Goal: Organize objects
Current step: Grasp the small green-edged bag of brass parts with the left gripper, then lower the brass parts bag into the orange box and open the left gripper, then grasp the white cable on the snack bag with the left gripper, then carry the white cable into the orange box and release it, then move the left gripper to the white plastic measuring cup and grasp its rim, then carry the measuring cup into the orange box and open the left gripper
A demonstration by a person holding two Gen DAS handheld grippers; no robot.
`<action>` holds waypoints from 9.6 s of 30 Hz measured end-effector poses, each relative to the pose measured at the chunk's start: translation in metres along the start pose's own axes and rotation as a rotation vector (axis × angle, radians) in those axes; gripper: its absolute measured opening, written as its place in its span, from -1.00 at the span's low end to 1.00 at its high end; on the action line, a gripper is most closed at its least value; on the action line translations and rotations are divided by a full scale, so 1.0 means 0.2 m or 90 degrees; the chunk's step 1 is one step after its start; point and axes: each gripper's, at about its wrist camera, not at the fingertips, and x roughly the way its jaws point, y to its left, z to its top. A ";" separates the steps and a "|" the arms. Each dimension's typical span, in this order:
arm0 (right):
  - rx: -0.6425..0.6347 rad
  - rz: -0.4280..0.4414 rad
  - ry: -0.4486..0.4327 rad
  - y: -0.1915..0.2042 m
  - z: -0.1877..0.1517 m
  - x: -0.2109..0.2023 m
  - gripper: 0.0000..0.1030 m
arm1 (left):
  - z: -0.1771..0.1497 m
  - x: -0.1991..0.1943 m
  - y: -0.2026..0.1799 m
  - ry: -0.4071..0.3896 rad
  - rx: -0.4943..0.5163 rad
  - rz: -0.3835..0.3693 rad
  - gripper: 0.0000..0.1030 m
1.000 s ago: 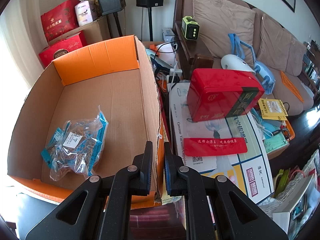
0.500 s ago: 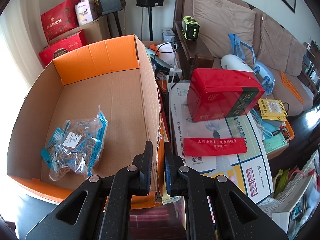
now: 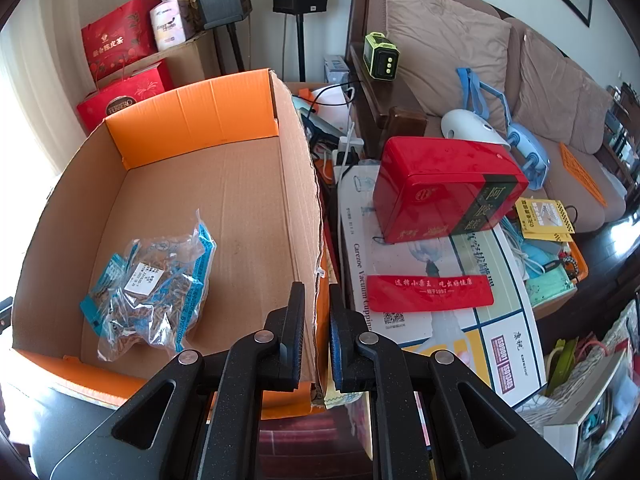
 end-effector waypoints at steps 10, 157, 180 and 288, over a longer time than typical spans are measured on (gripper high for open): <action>-0.004 -0.001 0.001 0.00 0.00 0.00 -0.81 | -0.03 0.17 -0.12 0.027 0.033 0.036 0.80; -0.006 -0.003 0.002 0.01 -0.01 0.01 -0.79 | 0.33 -0.17 0.17 -0.081 -0.075 -0.009 -0.91; -0.004 -0.001 0.002 0.00 -0.01 0.01 -0.78 | 0.27 -0.27 -0.70 -0.058 0.123 -0.169 -0.91; -0.008 -0.004 0.005 0.02 -0.03 0.01 -0.74 | 0.26 -0.22 -0.22 -0.091 0.083 -0.146 -0.96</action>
